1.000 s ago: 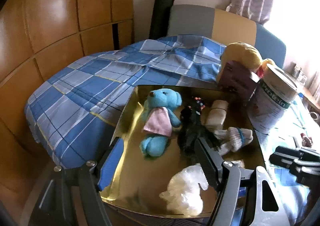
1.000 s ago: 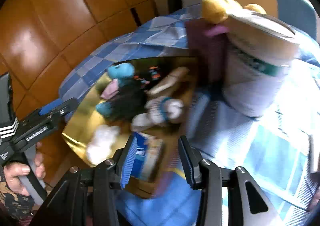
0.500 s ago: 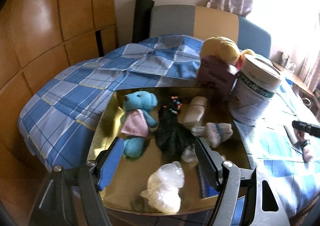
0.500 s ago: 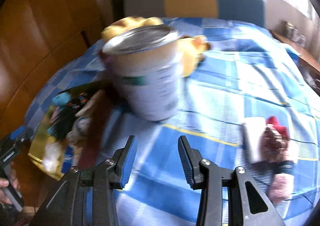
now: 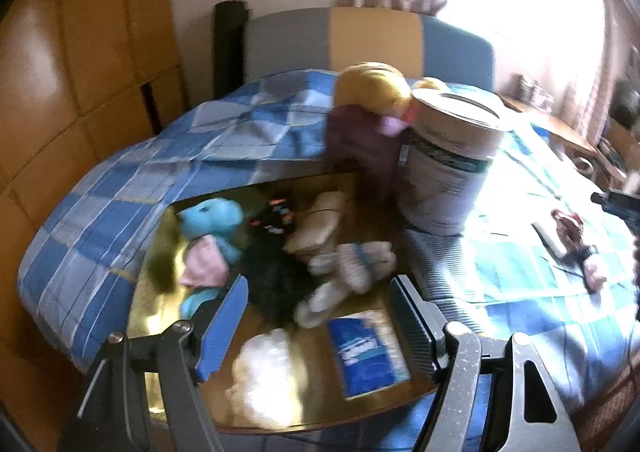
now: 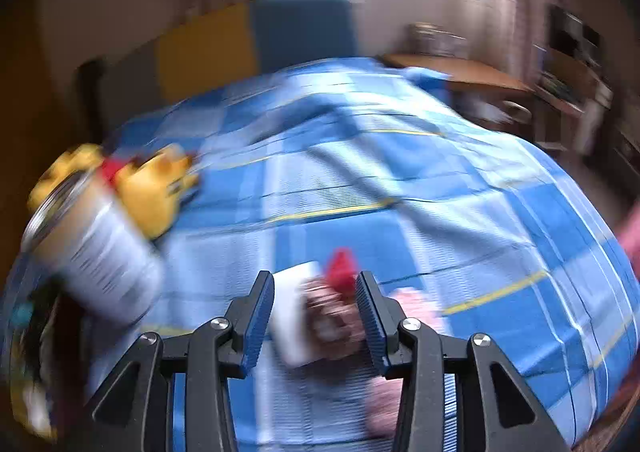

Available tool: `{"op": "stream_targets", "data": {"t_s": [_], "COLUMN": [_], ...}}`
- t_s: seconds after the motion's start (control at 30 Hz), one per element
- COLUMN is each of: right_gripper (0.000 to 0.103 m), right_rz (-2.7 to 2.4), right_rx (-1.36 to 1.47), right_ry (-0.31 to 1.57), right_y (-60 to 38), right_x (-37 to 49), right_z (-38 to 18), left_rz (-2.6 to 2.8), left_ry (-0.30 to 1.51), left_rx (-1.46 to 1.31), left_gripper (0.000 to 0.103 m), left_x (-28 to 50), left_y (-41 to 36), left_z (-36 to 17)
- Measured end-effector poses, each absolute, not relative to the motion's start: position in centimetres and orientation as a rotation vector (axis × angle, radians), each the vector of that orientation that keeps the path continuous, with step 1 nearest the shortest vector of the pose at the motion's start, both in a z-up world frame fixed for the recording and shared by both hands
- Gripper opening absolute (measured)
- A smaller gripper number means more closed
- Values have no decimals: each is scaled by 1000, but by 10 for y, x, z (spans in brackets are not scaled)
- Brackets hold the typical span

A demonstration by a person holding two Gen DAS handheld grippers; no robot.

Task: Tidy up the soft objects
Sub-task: 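Reach the left tool to the brown satin scrunchie and grasp it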

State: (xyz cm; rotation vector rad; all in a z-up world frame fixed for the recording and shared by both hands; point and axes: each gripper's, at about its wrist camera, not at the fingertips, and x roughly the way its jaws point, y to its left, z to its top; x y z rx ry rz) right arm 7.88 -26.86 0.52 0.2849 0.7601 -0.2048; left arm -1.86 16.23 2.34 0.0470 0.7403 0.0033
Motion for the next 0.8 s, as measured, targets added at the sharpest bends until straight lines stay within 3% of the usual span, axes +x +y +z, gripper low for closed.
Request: {"op": "stream_targets", "data": {"t_s": [0.2,0.5,0.73,0.8], "right_gripper": [43,43,43,43], "right_rz": [-366,-378,-370,-363], "right_rx": [598,752,889,905], "right_ry": [714,753,757,751], "right_y": [-341,-359,-372,-373], "right_x": [60,51,42,42], "right_z": [-9,-25,-40,-40], "left_rz": [-119,-326,-497,-560], "left_ry": [771,817,841,844], "left_rx": [98,179,185,189], "left_gripper": [74,74,57,57], "left_x": [-6,10,30,39], "left_y": [117,37,-32,-55], "left_z": [19,3,-1,-1]}}
